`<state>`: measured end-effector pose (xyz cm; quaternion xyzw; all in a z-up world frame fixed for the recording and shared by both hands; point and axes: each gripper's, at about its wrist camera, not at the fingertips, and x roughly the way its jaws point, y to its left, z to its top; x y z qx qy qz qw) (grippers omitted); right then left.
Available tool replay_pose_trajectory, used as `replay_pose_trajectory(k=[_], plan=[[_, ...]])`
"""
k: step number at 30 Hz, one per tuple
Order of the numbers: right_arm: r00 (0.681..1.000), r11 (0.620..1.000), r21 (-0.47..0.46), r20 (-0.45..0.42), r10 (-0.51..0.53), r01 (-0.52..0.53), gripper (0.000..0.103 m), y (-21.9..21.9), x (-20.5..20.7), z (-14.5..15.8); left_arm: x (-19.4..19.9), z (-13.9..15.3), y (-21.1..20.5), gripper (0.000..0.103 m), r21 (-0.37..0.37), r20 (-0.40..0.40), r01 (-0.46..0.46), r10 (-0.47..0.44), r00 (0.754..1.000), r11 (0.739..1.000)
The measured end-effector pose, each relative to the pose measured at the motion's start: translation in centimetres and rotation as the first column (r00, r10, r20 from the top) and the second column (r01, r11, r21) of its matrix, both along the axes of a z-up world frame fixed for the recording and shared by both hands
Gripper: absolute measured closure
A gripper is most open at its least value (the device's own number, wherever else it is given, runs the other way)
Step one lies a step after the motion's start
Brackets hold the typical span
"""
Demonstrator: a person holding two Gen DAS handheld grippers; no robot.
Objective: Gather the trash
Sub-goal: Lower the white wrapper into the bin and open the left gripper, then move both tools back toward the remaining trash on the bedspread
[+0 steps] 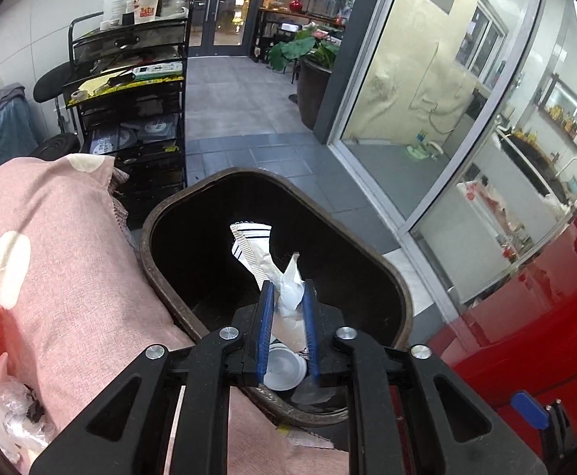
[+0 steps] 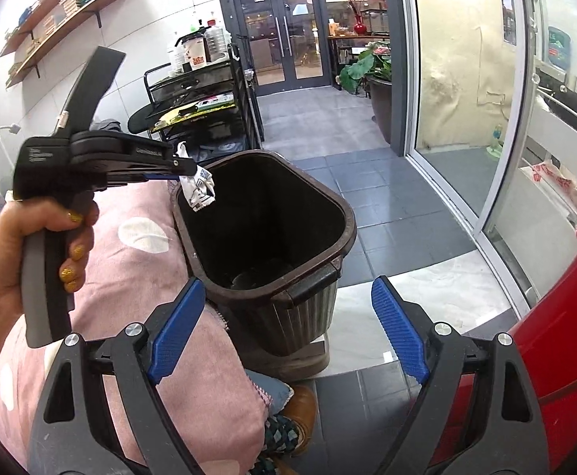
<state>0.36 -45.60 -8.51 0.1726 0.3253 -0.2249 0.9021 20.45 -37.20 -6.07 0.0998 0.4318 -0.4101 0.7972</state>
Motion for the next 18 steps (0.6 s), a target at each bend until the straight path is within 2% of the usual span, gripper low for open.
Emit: replay_pose_trajectory(k=[1, 3, 4, 9, 18], plan=[[1.0, 1.0, 0.002, 0.0, -0.001, 0.001, 0.017, 0.0, -0.2, -0.1, 0.0, -0.1, -0.1, 0.076, 0.005, -0.001, 0.005, -0.005, 1.0, 1.0], [1.0, 1.0, 0.011, 0.0, -0.003, 0.003, 0.017, -0.2, -0.2, -0.1, -0.3, 0.0, -0.1, 0.044, 0.005, 0.005, 0.014, -0.014, 1.0, 1.0], [1.0, 1.0, 0.016, 0.001, -0.005, 0.005, 0.016, -0.1, -0.3, -0.2, -0.5, 0.1, 0.0, 0.04, 0.001, 0.019, 0.014, -0.014, 1.0, 1.0], [1.0, 1.0, 0.03, 0.002, -0.006, 0.005, 0.016, -0.4, -0.2, -0.2, -1.5, 0.9, 0.7, 0.023, -0.021, 0.086, 0.035, -0.033, 0.996, 0.999], [1.0, 0.999, 0.053, 0.007, 0.012, -0.012, 0.016, -0.2, 0.2, -0.3, -3.1, 2.5, 3.8, 0.013, -0.094, 0.131, 0.025, -0.013, 0.991, 0.995]])
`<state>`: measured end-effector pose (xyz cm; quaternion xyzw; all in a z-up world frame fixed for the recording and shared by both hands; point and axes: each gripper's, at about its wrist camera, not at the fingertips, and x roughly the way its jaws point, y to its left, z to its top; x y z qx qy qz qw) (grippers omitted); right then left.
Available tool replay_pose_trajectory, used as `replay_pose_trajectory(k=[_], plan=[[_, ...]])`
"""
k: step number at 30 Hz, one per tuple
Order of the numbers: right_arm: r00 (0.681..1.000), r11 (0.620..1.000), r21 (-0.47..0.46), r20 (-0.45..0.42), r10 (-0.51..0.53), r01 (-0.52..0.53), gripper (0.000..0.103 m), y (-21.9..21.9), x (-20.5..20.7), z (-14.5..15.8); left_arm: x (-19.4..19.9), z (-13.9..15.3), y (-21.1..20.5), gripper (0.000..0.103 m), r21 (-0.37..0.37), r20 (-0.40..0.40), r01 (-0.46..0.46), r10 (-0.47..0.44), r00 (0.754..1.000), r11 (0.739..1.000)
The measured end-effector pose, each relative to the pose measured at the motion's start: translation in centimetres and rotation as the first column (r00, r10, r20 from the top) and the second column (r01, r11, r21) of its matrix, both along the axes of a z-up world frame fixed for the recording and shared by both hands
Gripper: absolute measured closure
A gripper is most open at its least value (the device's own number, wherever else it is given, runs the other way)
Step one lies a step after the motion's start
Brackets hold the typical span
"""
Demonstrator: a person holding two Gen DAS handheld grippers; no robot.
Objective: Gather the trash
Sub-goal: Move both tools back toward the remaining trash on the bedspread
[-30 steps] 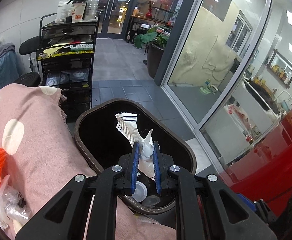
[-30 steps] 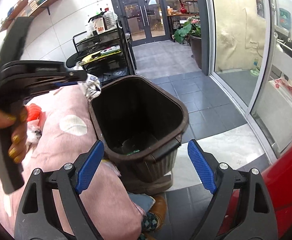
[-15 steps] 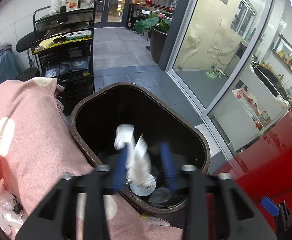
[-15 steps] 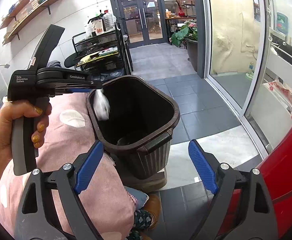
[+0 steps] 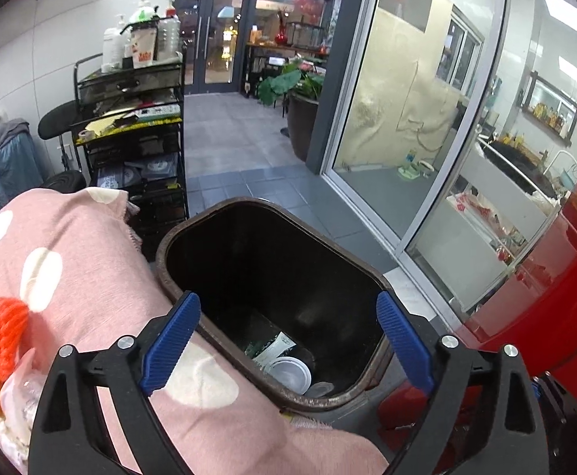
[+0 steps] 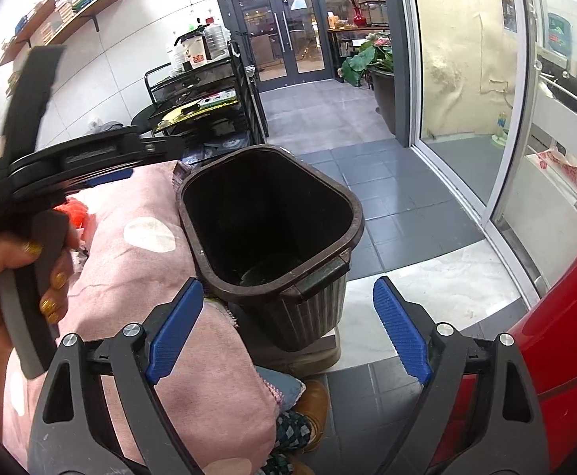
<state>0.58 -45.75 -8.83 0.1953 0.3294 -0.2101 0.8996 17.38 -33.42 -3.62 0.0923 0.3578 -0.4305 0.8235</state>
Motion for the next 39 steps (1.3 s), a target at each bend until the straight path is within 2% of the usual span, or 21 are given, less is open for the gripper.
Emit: replay_pose_trajectory(k=[4, 10, 14, 23, 32, 39], plan=[[1.0, 1.0, -0.004, -0.001, 0.018, -0.018, 0.016, 0.4, 0.3, 0.1, -0.7, 0.6, 2.0, 0.012, -0.027, 0.006, -0.026, 0.027, 1.0, 0.999], [0.999, 0.999, -0.005, 0.01, 0.05, -0.05, 0.016, 1.2, 0.8, 0.3, -1.9, 1.5, 5.8, 0.009, -0.042, 0.083, -0.08, 0.083, 0.993, 0.996], [0.996, 0.996, -0.007, 0.01, 0.086, -0.086, 0.016, 2.1, 1.4, 0.4, -2.3, 1.7, 8.4, 0.008, -0.057, 0.094, -0.11, 0.115, 0.989, 0.992], [0.982, 0.982, -0.018, 0.021, 0.188, -0.188, 0.016, 5.1, 3.2, 1.3, -3.1, 1.8, 13.8, 0.006, -0.041, 0.164, -0.216, 0.22, 0.962, 0.976], [0.952, 0.953, -0.016, 0.04, 0.302, -0.302, 0.016, 9.2, 5.7, 2.3, -3.2, 0.7, 19.3, 0.006, -0.028, 0.17, -0.319, 0.319, 0.932, 0.947], [0.907, 0.907, -0.03, 0.021, 0.42, -0.419, 0.016, 13.3, 8.7, 2.8, -2.7, -0.3, 24.1, 0.006, -0.024, 0.145, -0.415, 0.414, 0.899, 0.91]])
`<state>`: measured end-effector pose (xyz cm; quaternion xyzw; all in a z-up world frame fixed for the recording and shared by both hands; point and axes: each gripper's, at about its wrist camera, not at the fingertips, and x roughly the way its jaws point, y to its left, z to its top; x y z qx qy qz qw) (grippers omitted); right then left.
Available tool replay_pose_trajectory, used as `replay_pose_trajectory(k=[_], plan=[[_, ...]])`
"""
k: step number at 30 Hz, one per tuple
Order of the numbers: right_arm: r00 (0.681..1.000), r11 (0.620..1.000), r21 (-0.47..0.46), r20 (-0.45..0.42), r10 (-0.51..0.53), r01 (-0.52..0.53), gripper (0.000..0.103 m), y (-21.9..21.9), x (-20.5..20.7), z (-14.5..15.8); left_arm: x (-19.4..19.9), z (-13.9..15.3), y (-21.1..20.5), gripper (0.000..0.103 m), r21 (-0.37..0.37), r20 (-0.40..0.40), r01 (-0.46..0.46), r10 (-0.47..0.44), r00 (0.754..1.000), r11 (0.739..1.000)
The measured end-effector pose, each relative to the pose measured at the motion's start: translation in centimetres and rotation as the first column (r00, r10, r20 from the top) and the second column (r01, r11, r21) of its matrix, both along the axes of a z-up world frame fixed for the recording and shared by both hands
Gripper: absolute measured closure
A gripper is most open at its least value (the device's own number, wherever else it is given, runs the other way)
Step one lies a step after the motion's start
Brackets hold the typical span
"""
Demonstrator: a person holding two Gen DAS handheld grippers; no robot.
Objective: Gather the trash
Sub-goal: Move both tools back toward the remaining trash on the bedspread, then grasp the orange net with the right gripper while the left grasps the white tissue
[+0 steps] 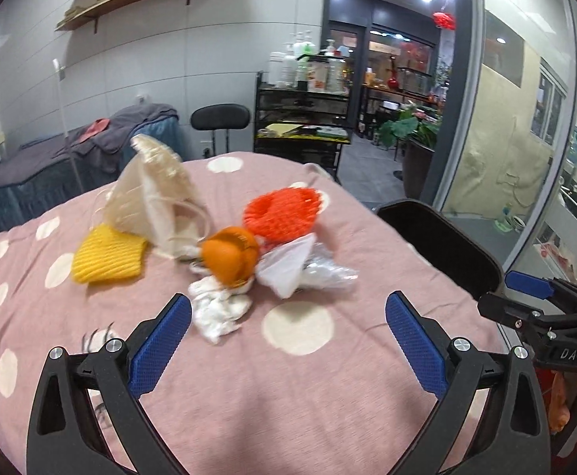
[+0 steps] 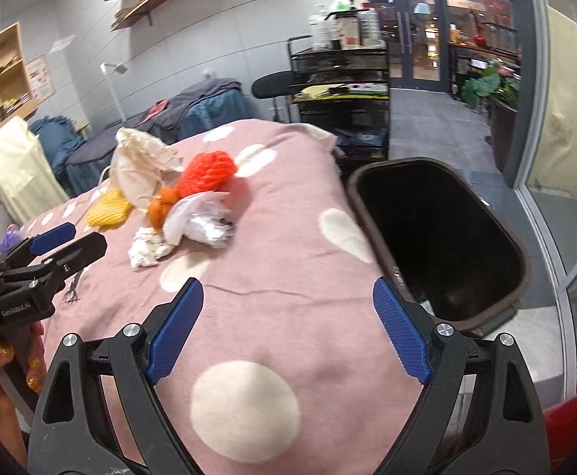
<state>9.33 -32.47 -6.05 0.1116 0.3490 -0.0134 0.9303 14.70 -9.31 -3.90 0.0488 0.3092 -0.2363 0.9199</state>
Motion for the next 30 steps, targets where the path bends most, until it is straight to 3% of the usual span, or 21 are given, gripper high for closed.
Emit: replay_pose_trajectory(k=[7, 15, 18, 24, 30], plan=[[0.992, 0.993, -0.016, -0.042, 0.117, -0.118, 0.016, 3.8, 3.9, 0.1, 0.7, -1.3, 4.7, 0.006, 0.005, -0.041, -0.064, 0.064, 0.997, 0.998], [0.957, 0.971, 0.029, -0.164, 0.24, -0.238, 0.016, 7.2, 10.3, -1.4, 2.5, -2.9, 7.2, 0.014, -0.008, -0.119, -0.083, 0.081, 0.99, 0.997], [0.948, 0.968, 0.014, -0.199, 0.249, -0.252, 0.016, 8.0, 12.5, -1.9, 3.9, -3.8, 7.4, 0.02, -0.023, -0.171, -0.069, 0.064, 0.983, 0.997], [0.966, 0.978, 0.007, -0.155, 0.207, -0.208, 0.016, 7.7, 16.1, -0.3, 6.5, -4.5, 6.5, 0.023, -0.023, -0.209, -0.042, 0.036, 0.977, 0.999], [0.97, 0.98, -0.038, -0.155, 0.187, -0.195, 0.016, 8.0, 20.5, 0.2, 9.7, -5.2, 3.8, 0.027, 0.048, -0.271, 0.017, -0.003, 0.963, 0.999]])
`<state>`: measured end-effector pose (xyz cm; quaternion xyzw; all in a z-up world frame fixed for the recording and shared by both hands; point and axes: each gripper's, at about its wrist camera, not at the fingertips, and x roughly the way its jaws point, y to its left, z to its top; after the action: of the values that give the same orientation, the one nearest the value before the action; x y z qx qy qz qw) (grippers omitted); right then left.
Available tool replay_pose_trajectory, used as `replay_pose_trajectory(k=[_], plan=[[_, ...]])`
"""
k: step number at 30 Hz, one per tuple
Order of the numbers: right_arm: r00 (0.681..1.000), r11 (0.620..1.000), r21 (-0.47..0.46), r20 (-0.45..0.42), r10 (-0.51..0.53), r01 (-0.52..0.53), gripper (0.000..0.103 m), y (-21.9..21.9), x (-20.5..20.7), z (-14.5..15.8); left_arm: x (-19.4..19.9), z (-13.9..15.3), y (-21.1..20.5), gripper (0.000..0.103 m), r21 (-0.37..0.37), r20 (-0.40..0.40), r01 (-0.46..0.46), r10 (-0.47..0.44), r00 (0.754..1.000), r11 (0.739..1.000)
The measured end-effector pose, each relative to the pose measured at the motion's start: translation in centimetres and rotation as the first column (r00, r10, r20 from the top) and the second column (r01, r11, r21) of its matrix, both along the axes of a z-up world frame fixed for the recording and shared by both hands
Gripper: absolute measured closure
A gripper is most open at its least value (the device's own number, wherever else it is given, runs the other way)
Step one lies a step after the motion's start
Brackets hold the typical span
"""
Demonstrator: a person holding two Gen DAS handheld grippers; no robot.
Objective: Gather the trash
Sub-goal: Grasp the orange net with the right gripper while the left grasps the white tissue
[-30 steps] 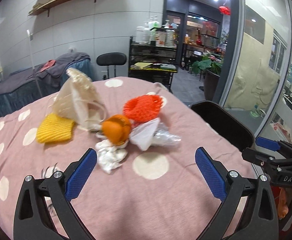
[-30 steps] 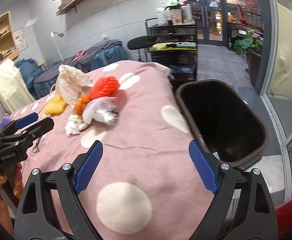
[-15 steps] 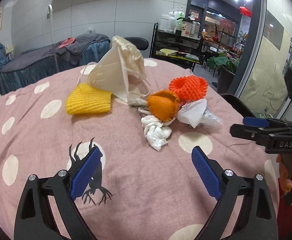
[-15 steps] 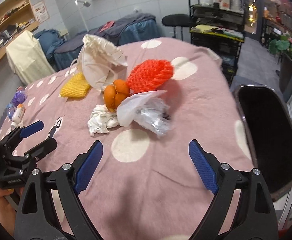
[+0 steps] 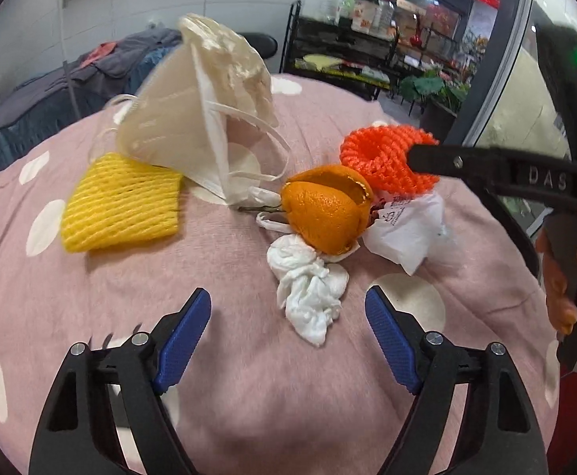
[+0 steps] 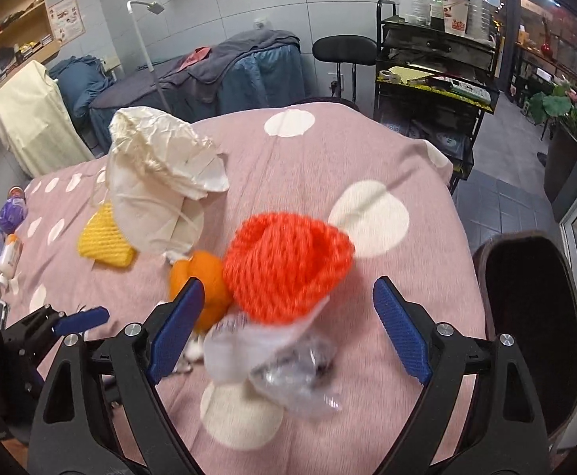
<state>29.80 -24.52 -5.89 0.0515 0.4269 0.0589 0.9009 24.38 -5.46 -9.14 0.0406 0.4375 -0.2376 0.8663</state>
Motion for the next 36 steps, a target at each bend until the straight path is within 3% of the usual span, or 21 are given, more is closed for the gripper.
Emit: replay_pose_trajectory(k=[1, 3, 4, 5, 6, 8, 12, 25, 36], plan=[[1.0, 1.0, -0.012, -0.003, -0.005, 0.005, 0.018, 0.1, 0.7, -0.2, 0.5, -0.2, -0.4, 0.028, 0.002, -0.015, 0.014, -0.014, 1.0, 1.0], [1.0, 0.999, -0.034, -0.019, 0.003, -0.004, 0.034, 0.5, 1.9, -0.8, 1.3, -0.7, -1.2, 0.041, 0.014, -0.034, 0.026, -0.025, 0.999, 1.0], [1.0, 0.999, -0.035, -0.028, 0.009, -0.01, 0.049, 0.6, 2.3, -1.1, 1.6, -1.0, -1.6, 0.046, 0.03, -0.041, 0.031, -0.03, 0.999, 0.999], [0.999, 0.999, -0.033, -0.035, 0.014, -0.015, 0.063, 0.7, 2.7, -1.4, 1.9, -1.4, -2.0, 0.061, 0.046, -0.049, 0.041, -0.039, 0.998, 0.998], [0.999, 1.0, -0.024, -0.046, 0.018, -0.02, 0.068, 0.7, 2.9, -1.7, 2.1, -1.6, -2.2, 0.075, 0.055, -0.057, 0.045, -0.042, 0.998, 0.997], [0.998, 1.0, -0.003, -0.052, 0.018, -0.018, 0.076, 0.5, 2.8, -1.9, 2.0, -1.8, -2.1, 0.079, 0.062, -0.061, 0.031, -0.027, 0.998, 0.998], [1.0, 1.0, 0.002, 0.0, 0.017, -0.017, 0.079, 0.2, 1.0, -1.2, 0.7, -0.8, -0.5, 0.085, -0.009, -0.039, 0.013, -0.013, 0.999, 1.0], [0.996, 0.996, 0.091, 0.087, -0.011, 0.003, 0.079, -1.8, -6.1, 1.8, -6.3, 4.0, 5.3, 0.086, -0.167, 0.088, -0.093, 0.109, 0.99, 0.982], [0.99, 0.991, 0.134, 0.131, -0.048, 0.03, 0.079, -4.4, -11.6, 2.2, -7.8, 5.7, 3.4, 0.086, -0.23, 0.14, -0.127, 0.162, 0.977, 0.965]])
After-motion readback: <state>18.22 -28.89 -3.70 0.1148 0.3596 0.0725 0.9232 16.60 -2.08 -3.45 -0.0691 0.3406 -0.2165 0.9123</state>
